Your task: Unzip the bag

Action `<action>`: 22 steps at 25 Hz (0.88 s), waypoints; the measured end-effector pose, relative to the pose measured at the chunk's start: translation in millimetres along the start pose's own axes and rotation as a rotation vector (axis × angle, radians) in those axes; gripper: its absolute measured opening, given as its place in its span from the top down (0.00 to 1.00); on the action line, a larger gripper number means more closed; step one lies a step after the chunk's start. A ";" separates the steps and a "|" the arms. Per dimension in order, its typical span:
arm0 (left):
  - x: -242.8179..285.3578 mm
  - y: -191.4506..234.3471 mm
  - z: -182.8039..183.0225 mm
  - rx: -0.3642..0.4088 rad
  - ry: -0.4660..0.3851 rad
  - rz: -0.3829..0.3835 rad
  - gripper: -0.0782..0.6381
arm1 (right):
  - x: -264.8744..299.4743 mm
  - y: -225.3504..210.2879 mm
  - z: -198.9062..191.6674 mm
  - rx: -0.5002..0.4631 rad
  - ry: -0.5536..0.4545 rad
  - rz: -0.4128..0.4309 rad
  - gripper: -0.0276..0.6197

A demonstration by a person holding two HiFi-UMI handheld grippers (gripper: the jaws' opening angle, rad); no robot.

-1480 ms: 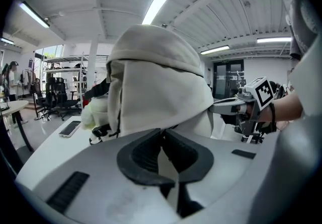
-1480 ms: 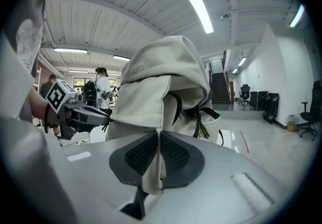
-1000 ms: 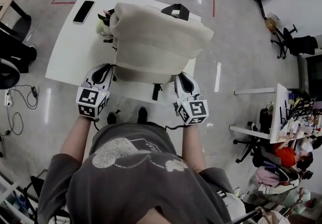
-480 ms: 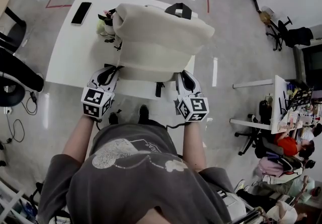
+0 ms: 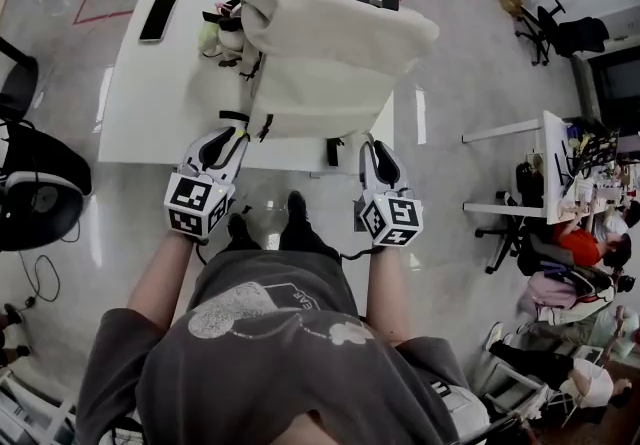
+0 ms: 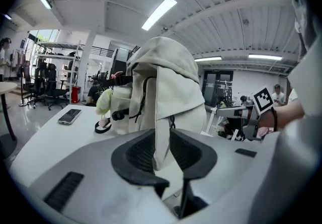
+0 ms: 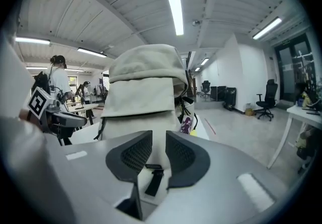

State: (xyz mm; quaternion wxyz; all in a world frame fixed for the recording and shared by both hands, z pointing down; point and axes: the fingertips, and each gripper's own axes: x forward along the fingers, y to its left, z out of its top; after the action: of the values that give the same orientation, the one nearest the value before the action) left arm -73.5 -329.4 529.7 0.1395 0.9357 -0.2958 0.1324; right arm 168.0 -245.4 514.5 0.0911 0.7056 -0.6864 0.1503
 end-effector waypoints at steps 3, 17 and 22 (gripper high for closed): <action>-10.6 -2.8 -0.1 -0.005 -0.017 -0.024 0.76 | -15.4 15.0 -5.6 0.037 -0.011 -0.025 0.84; -68.0 -71.0 1.2 -0.048 -0.100 0.070 0.86 | -72.1 28.1 -2.5 0.020 -0.098 0.105 0.91; -96.0 -137.5 -10.2 -0.035 -0.099 0.098 0.87 | -134.1 11.1 -22.2 0.047 -0.071 0.138 0.96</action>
State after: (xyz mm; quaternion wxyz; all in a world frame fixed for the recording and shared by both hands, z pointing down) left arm -69.8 -168.2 482.4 0.1342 0.9229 -0.3502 0.0875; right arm 153.3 -112.1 489.2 0.0396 0.6636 -0.7325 0.1470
